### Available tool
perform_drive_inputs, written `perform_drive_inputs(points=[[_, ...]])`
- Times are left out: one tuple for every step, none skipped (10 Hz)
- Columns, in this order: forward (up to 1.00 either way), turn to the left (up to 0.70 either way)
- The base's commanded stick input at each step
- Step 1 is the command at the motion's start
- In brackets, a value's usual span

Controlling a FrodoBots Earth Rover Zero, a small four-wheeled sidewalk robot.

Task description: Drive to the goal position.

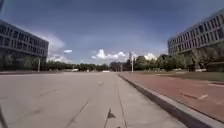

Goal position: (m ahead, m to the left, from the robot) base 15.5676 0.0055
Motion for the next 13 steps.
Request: perform_drive_inputs(points=[[0.70, 0.00], [0.70, 0.00], [0.70, 0.00], [0.70, 0.00], [0.70, 0.00], [0.70, 0.00], [0.70, 0.00], [0.70, 0.00], [0.70, 0.00], [0.70, 0.00], [0.70, 0.00], [0.70, 0.00], [0.70, 0.00]])
